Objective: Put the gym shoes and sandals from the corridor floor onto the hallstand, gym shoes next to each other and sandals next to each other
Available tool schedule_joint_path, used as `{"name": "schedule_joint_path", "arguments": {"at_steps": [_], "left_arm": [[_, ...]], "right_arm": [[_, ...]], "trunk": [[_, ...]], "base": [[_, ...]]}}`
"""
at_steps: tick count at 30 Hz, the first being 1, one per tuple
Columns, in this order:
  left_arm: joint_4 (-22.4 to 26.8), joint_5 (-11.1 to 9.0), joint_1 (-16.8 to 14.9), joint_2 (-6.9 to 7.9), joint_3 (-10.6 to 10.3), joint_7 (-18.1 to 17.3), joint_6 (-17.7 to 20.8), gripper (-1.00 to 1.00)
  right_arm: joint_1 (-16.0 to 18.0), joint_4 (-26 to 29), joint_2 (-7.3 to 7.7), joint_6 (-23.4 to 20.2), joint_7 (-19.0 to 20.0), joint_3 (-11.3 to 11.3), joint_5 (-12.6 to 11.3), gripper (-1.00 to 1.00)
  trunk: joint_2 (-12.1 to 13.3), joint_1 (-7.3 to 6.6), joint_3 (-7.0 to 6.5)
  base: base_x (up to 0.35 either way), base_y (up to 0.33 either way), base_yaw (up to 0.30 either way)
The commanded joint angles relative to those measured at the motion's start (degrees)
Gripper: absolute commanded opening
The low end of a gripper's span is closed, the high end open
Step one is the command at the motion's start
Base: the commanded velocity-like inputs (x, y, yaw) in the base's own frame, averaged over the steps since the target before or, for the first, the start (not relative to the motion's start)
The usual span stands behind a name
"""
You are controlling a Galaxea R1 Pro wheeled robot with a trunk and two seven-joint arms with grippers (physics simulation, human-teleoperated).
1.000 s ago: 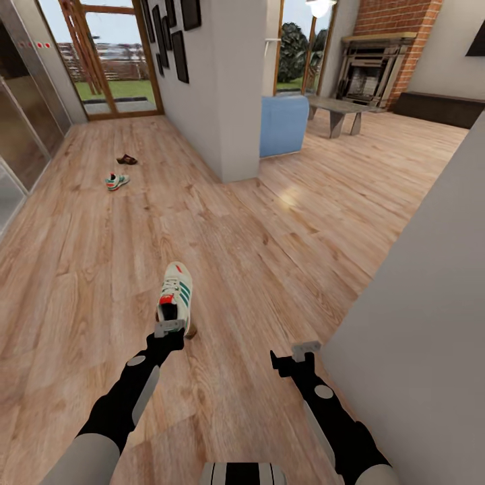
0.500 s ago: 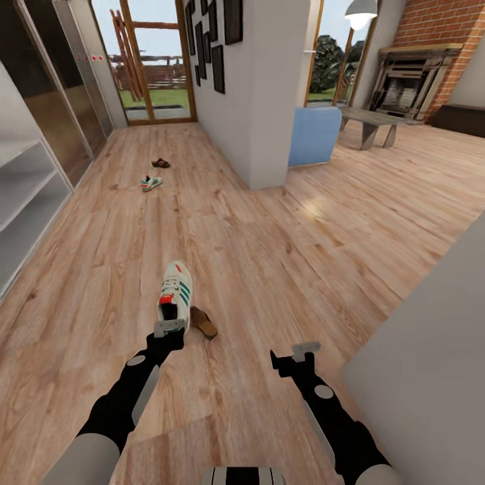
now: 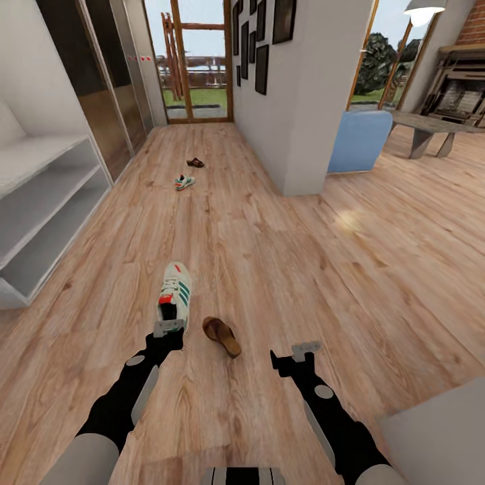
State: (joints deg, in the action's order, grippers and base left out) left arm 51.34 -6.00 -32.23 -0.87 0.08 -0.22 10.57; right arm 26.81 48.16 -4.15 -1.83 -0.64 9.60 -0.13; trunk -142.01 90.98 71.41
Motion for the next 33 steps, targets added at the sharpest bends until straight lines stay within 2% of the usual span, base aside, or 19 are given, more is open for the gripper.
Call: {"name": "schedule_joint_path", "arguments": {"at_steps": [1,6,22,27,33], "left_arm": [[0.1,-0.6,0.0,-0.02,0.0,0.0,0.3,-1.00],[0.1,-0.6,0.0,-0.01,0.0,0.0,0.3,-1.00],[0.0,-0.7,0.0,-0.01,0.0,0.0,0.4,-1.00],[0.0,-0.7,0.0,-0.01,0.0,0.0,0.6,-1.00],[0.0,-0.7,0.0,-0.01,0.0,0.0,0.7,-1.00]], "right_arm": [[0.0,0.1,0.02,-0.2,-0.1,0.1,0.0,1.00],[0.0,0.1,0.02,-0.3,-0.1,0.1,0.3,1.00],[-0.1,0.1,0.13,-0.8,0.1,-0.1,0.0,1.00],[-0.1,0.1,0.16,-0.8,0.0,-0.1,0.0,1.00],[-0.1,0.1,0.13,-0.8,0.0,-0.1,0.0,1.00]], "trunk": [[0.0,0.02,0.03],[0.0,0.02,-0.08],[0.0,0.02,-0.10],[0.0,0.02,-0.10],[0.0,0.02,-0.10]], "base": [[0.342,0.000,0.299],[0.344,0.000,0.213],[0.345,0.000,0.022],[0.227,0.000,0.249],[0.058,0.000,0.292]]}}
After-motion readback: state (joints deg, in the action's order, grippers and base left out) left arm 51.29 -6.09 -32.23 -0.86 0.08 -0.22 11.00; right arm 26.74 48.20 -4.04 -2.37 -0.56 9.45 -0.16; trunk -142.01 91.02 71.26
